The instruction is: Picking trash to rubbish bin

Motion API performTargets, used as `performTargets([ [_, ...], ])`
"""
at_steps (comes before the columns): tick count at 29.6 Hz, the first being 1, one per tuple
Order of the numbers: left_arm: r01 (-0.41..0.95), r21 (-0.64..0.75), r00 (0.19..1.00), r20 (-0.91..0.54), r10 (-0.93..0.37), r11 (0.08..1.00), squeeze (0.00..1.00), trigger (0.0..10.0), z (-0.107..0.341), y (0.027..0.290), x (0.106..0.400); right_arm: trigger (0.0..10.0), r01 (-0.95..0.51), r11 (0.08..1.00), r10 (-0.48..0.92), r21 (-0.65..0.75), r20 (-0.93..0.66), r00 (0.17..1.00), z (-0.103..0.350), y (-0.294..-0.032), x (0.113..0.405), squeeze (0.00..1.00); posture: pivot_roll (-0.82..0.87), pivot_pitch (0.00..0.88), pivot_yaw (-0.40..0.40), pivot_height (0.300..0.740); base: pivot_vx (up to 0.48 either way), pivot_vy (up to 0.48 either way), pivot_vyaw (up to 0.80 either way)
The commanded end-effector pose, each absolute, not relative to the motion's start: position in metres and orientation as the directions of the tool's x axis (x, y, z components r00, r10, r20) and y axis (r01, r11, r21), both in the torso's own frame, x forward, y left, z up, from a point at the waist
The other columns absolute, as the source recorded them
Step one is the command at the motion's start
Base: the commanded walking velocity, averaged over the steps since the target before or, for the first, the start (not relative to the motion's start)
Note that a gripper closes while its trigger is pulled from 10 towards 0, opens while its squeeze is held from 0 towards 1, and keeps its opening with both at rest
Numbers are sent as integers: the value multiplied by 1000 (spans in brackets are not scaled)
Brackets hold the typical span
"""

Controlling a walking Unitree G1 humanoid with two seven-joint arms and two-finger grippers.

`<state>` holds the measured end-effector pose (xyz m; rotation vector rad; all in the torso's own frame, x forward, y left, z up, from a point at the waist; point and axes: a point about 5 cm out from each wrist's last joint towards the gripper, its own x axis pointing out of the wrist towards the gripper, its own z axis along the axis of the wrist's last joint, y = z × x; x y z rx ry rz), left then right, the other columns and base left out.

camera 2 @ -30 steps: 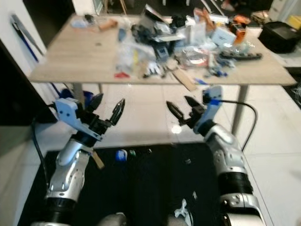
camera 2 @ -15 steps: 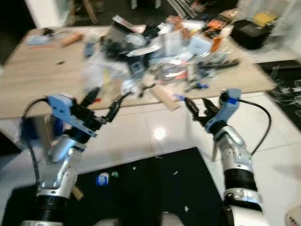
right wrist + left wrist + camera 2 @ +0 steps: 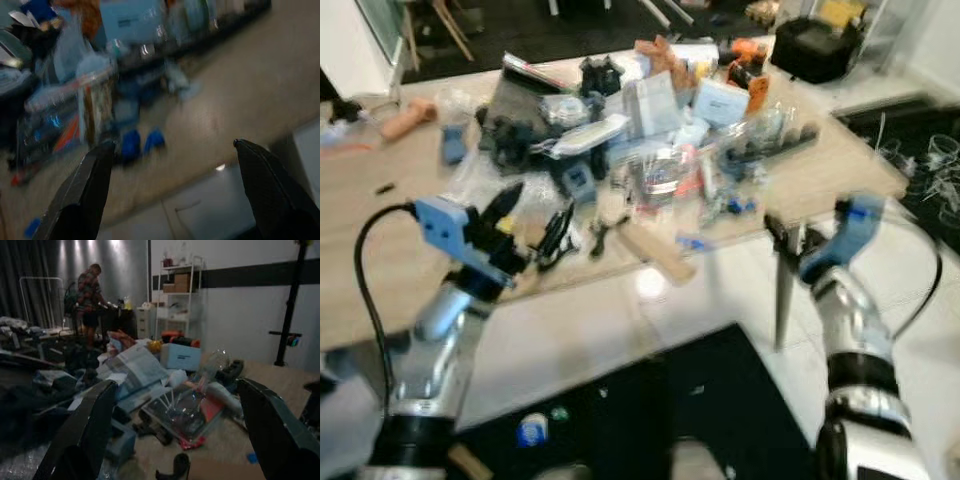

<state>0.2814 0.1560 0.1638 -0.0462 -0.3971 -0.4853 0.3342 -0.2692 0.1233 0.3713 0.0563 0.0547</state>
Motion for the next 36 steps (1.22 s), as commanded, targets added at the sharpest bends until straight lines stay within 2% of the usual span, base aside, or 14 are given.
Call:
performTargets([
  [1,462,57,819,356,-451,885,0,10000,159,158,279,10000,-82,930,106,358,-48,993,124,-267,334,0,-77,0,-22,740,0,0,0],
  [5,457,70,823,346,-451,887,0,10000,159,159,278,10000,-92,937,110,337,-35,993,129,-271,335,0,-72,0,-17,740,0,0,0],
  [9,436,91,833,334,-440,895,0,10000,159,164,277,10000,-17,954,25,301,-22,999,139,-299,331,0,-64,0,-7,740,0,0,0],
  [11,436,91,833,334,-440,895,0,10000,159,164,277,10000,-17,954,25,301,-22,999,139,-299,331,0,-64,0,-7,740,0,0,0],
  [12,432,93,835,335,-437,897,0,10000,160,166,277,10000,17,954,-12,300,-18,1000,143,-310,330,0,-66,0,-4,740,0,0,0],
  [15,428,95,837,334,-433,899,0,10000,160,167,278,10000,36,953,-32,301,-18,999,145,-316,329,0,-67,0,-3,740,0,0,0],
  [26,398,119,847,333,-414,910,0,10000,161,172,280,10000,49,953,-17,299,-107,994,124,-308,326,0,-67,0,-5,740,0,0,0],
  [28,372,147,859,319,-400,917,0,10000,161,176,282,10000,151,940,-100,307,-176,979,113,-316,322,0,-65,0,-7,740,0,0,0],
  [30,352,175,869,305,-390,920,0,10000,159,178,284,10000,228,902,-147,367,-236,961,98,-318,317,0,-63,0,-9,740,0,0,0],
  [36,322,217,882,286,-375,922,0,10000,156,180,286,10000,229,845,-80,482,-311,947,72,-302,313,0,-65,0,-6,740,0,0,0],
])
